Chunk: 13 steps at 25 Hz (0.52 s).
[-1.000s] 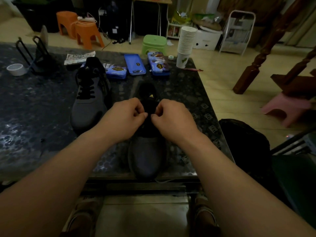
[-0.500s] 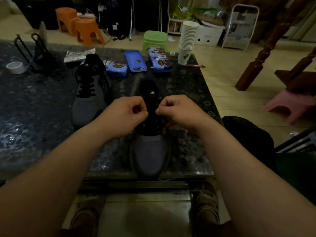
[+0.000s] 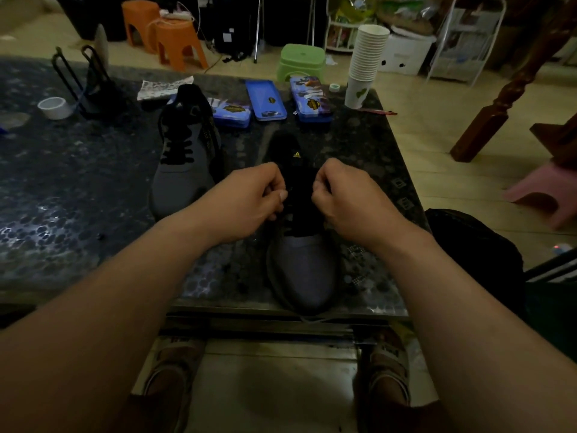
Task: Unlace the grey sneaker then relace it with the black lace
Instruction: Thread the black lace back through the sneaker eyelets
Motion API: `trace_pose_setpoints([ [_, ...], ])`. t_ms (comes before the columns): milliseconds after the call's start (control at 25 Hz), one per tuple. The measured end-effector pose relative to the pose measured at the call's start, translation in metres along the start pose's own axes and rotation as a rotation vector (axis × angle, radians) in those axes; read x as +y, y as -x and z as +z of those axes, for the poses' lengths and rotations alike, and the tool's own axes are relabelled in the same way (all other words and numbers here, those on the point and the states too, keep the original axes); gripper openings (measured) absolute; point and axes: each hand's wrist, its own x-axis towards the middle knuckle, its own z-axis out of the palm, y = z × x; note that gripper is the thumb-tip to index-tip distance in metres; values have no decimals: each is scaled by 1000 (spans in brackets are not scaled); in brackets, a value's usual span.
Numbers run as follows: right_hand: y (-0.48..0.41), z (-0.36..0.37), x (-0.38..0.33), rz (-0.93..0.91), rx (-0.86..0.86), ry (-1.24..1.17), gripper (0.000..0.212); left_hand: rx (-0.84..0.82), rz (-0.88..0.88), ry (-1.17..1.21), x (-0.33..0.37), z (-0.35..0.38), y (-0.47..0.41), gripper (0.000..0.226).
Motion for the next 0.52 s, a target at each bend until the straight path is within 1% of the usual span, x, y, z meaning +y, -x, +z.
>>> trace_pose_setpoints([
  [80, 3, 4, 5, 9, 27, -55, 12, -12, 15, -8, 1, 4, 2, 12],
  [240, 8, 2, 9, 86, 5, -207, 15, 116, 101, -165, 4, 10, 2, 12],
  [320, 10, 6, 3, 112, -6, -283, 18, 153, 122, -209, 5, 8, 2, 13],
  [440, 12, 11, -3, 173, -3, -369, 21, 133, 131, -196, 4, 8, 4, 13],
  [520, 14, 9, -2, 218, -41, -462, 22, 104, 112, -159, 1, 8, 5, 12],
])
